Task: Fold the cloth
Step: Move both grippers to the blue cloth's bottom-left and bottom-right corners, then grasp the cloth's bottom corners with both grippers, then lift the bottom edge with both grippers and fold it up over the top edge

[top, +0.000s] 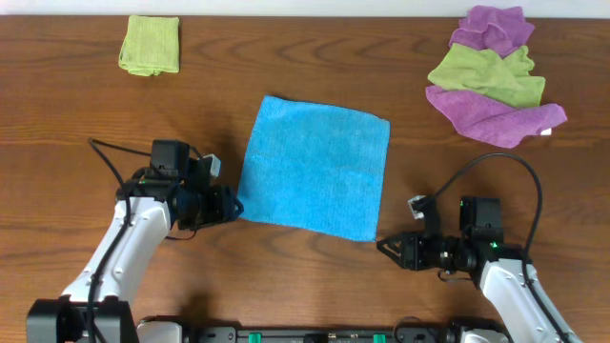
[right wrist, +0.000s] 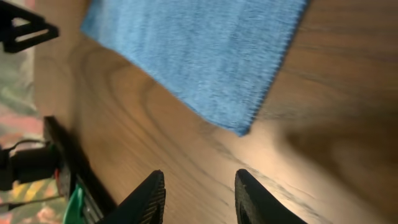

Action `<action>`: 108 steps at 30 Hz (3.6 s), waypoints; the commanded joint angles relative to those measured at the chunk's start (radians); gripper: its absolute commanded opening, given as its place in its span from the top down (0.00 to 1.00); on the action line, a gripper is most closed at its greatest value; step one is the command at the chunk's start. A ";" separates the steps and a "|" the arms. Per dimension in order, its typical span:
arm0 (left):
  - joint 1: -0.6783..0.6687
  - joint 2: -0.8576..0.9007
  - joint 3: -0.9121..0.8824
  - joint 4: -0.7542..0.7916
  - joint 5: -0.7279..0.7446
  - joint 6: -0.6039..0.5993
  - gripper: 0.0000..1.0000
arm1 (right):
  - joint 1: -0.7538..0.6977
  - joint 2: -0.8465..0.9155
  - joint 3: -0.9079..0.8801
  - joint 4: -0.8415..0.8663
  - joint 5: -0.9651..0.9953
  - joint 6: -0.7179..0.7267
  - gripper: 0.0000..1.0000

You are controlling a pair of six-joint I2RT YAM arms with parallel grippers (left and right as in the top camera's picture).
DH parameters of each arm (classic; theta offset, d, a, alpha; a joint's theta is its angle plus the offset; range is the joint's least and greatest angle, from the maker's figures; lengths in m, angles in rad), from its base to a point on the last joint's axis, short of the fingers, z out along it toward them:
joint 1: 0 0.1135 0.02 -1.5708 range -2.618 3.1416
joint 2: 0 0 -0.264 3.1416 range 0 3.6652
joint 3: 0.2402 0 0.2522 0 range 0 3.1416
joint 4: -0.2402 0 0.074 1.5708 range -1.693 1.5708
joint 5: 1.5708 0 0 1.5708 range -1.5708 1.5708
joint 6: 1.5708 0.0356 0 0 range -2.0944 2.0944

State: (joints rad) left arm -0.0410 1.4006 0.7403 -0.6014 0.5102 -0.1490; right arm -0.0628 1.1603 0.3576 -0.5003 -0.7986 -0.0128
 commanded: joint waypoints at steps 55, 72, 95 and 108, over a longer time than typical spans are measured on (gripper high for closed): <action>0.001 0.262 -0.007 0.166 0.162 -0.106 0.91 | 0.265 0.221 -0.002 0.281 0.351 0.428 0.55; 0.001 0.262 -0.007 0.168 0.164 -0.114 0.94 | 0.365 0.262 -0.002 0.283 0.515 0.567 0.67; 0.001 0.257 0.000 0.237 0.255 -0.146 0.94 | 0.365 0.324 0.111 0.223 0.501 0.549 0.99; -0.108 0.235 0.108 0.369 0.291 -0.155 0.94 | 0.365 0.323 0.474 -0.145 0.669 0.452 0.99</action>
State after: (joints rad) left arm -0.1062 1.6493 0.7986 -0.2539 0.7868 -0.2974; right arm 0.2970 1.4818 0.7864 -0.6323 -0.1814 0.4698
